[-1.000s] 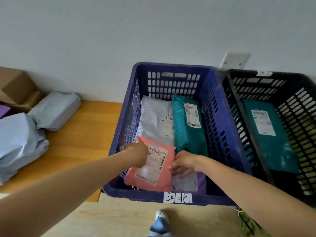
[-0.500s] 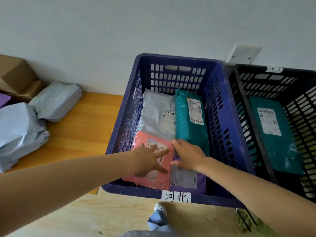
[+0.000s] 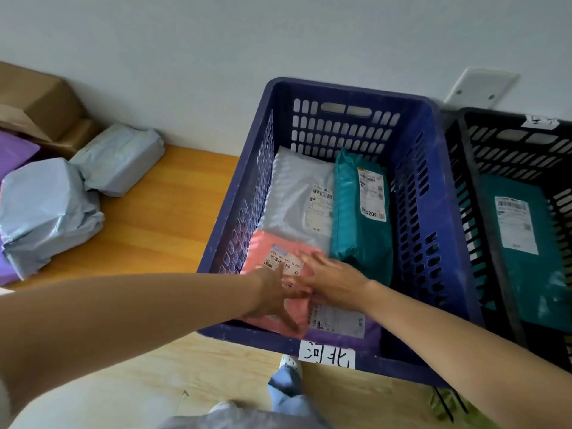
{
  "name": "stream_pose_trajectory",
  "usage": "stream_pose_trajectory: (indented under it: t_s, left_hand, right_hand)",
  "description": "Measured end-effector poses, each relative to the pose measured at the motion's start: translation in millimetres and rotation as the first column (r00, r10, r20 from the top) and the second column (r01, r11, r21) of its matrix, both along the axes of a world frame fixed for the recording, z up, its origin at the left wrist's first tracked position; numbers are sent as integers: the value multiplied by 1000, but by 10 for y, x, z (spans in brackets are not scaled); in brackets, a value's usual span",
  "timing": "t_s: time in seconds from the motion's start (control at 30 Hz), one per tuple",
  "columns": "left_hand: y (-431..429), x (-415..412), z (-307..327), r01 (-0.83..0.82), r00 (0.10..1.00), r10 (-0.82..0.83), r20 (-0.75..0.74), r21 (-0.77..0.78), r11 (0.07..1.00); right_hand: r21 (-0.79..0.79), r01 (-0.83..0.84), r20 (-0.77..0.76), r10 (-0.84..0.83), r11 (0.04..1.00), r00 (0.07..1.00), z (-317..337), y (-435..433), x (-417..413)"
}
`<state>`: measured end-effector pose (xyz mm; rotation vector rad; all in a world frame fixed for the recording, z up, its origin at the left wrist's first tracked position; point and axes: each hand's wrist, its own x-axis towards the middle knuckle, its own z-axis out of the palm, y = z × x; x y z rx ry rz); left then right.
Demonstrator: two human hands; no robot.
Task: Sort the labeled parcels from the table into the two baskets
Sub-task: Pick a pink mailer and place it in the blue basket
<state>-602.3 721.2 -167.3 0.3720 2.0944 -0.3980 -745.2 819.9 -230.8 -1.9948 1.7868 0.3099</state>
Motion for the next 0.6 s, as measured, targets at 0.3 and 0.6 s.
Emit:
stream_pose_trajectory:
  t_s: [0.3,0.6]
  left_hand:
    - [41,-42,-77,-78,985,80,154,-20,997]
    - [17,-141,25,-92,973,104,208,-64,994]
  right_hand:
    - [-44,-196,-111,191,980,975,-181,-75,-32]
    - [-135,-342,-140,324,930,936,-90,-295,-138]
